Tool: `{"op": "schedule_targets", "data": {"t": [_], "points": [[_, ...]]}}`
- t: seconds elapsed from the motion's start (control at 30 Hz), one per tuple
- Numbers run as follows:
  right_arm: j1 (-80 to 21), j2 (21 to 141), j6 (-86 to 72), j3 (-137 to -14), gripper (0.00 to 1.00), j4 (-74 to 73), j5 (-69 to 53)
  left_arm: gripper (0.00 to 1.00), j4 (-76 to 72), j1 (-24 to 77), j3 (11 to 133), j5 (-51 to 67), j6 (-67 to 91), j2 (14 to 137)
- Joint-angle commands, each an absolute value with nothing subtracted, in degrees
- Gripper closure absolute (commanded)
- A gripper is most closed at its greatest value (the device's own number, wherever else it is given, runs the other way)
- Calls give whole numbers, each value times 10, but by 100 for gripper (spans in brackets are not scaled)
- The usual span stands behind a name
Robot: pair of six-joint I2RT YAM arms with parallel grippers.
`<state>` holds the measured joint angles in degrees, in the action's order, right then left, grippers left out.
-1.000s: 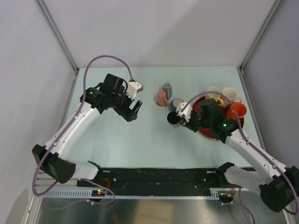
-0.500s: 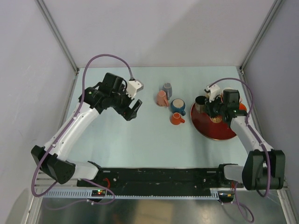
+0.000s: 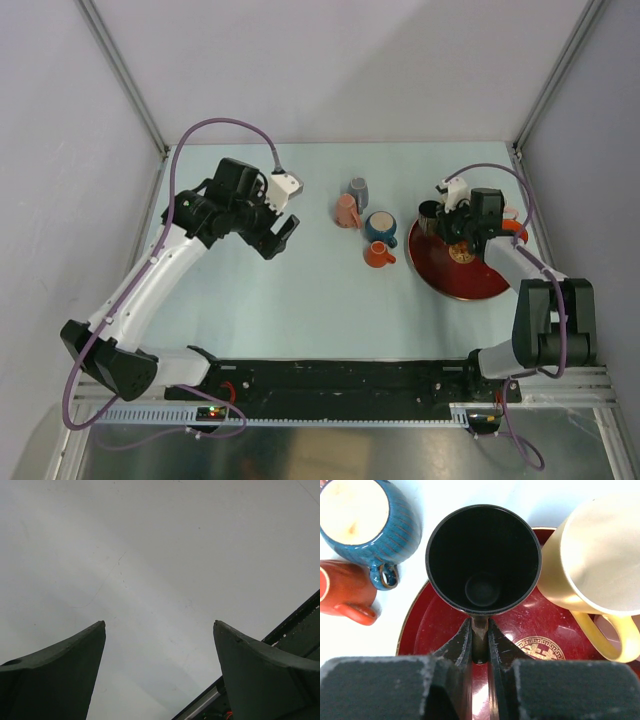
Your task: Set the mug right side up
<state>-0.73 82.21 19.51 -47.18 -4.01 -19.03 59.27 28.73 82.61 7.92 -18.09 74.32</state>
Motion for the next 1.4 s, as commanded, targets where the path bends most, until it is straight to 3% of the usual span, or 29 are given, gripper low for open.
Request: {"op": "schedule_targets", "data": {"t": [0.0,0.83,1.1,1.37], "points": [[-5,840,201,-477,100,27,-190,8,593,284,832,70,-195,728],[2,871,238,-511,84,-63,-190,8,592,283,847,96,-194,752],[2,865,228,-511,65,-85,-193,8,592,283,839,92,-196,745],[2,864,213,-511,70,-78,-191,8,592,283,842,101,-194,750]]}}
